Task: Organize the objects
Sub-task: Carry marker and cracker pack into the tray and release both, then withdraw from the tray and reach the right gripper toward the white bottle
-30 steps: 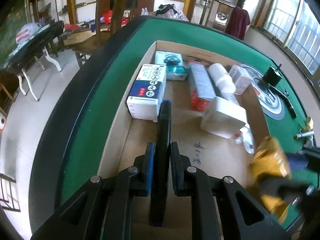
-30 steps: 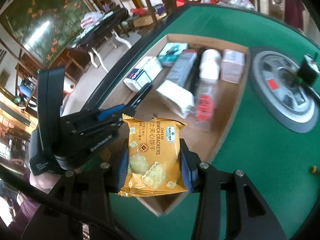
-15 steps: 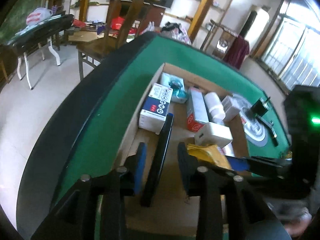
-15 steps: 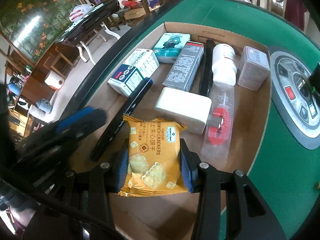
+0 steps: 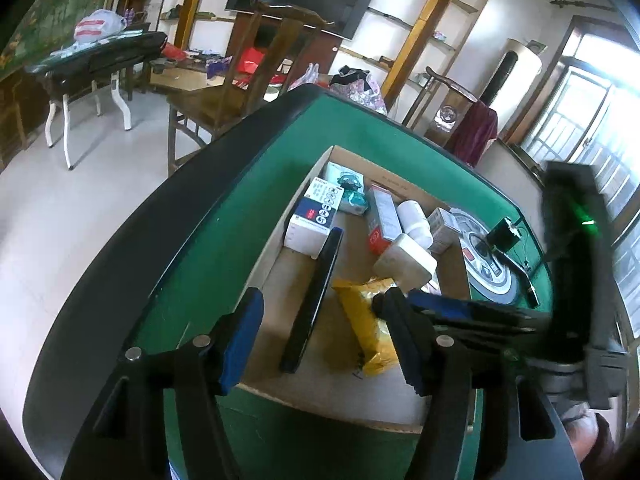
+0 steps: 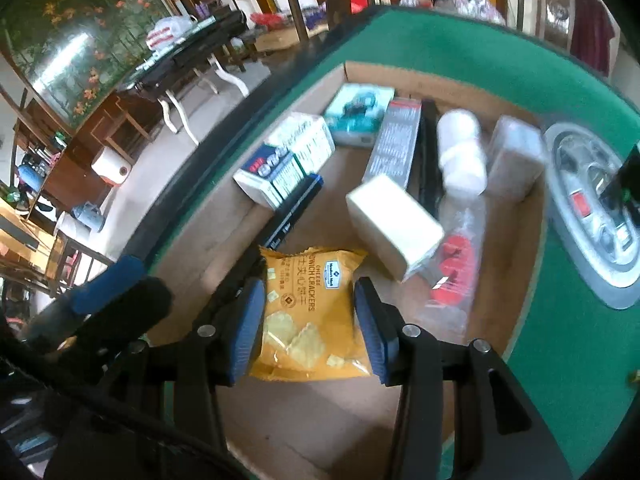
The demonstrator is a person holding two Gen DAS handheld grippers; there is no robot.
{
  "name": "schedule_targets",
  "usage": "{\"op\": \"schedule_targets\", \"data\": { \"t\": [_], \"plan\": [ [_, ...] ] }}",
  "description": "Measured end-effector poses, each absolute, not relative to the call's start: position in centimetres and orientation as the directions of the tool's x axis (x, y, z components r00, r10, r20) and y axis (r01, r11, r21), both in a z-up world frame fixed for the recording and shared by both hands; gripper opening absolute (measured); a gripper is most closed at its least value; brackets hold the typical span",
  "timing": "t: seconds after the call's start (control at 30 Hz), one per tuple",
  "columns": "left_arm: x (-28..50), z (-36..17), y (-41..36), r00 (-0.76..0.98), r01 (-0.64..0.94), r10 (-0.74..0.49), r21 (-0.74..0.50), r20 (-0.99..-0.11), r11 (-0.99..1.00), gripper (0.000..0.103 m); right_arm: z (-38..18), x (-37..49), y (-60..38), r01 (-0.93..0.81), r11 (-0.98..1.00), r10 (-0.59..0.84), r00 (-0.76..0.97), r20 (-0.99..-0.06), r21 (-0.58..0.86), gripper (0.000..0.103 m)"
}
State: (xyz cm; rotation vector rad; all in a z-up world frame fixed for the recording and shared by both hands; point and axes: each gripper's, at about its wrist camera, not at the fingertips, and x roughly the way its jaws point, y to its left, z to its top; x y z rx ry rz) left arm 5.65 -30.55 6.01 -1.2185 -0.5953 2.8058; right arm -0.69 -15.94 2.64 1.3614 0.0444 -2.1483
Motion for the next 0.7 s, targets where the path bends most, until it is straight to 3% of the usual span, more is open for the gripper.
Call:
{"op": "schedule_targets", "data": {
  "t": [0.07, 0.2, 0.33, 0.7],
  "plan": [
    [6.3, 5.9, -30.4, -0.693, 0.14, 0.177, -0.371, -0.699, -0.918, 0.057, 3.8, 0.1, -15.2, 0.498, -0.825, -0.467, -0.336, -0.818, 0.267, 0.046],
    [8.3, 6.0, -29.5, -0.711, 0.159, 0.146, -0.36, -0.687, -0.919, 0.059, 5.7, 1.5, -13.5, 0.487, -0.841, -0.463, -0.418, -0.782, 0.237, 0.06],
    [9.2, 6.2, -28.0, -0.712, 0.148, 0.129, -0.327, -0.691, -0.933, 0.062, 6.1, 2.5, -11.4, 0.461, -0.865, -0.429, -0.471, -0.771, 0.2, 0.06],
    [9.9, 7.2, -20.9, -0.685, -0.018, 0.229, -0.298, -0.692, -0.954, 0.062, 6.1, 3.0, 0.3, 0.283, -0.929, -0.359, -0.55, -0.754, 0.237, 0.06]
  ]
}}
